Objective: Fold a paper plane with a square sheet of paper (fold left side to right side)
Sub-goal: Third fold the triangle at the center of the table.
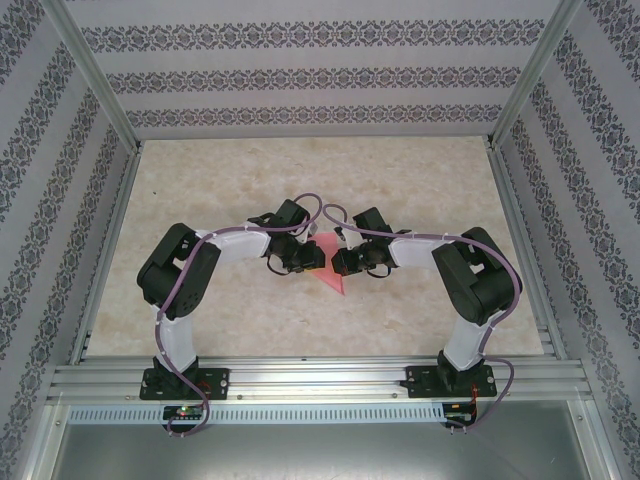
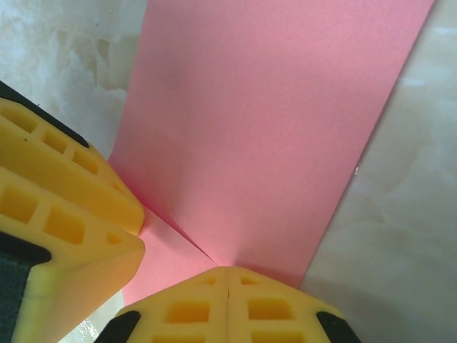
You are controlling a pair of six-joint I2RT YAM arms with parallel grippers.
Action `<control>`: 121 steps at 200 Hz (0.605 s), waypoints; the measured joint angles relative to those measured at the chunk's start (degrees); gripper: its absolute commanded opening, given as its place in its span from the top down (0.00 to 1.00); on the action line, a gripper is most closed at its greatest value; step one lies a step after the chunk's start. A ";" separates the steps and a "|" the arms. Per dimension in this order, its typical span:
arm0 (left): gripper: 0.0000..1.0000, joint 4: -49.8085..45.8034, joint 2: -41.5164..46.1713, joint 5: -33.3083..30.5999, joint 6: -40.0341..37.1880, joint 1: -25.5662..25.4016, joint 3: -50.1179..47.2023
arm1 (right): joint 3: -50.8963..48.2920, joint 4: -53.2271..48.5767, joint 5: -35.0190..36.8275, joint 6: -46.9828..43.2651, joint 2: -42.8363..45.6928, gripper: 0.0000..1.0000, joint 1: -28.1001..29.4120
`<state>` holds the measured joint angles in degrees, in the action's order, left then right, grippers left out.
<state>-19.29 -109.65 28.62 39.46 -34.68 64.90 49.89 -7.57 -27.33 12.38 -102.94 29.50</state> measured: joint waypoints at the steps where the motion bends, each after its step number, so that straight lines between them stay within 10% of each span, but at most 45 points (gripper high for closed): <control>1: 0.75 0.02 0.00 -0.02 0.00 0.00 -0.02 | 0.00 0.00 0.00 0.00 0.00 0.99 0.00; 121: 0.75 0.31 -0.50 -0.59 0.00 0.00 -0.52 | -0.02 -0.46 0.04 1.29 1.03 0.80 -0.02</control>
<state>-18.98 -110.15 28.03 39.46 -34.68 64.38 49.87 -8.03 -27.29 13.67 -101.91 29.47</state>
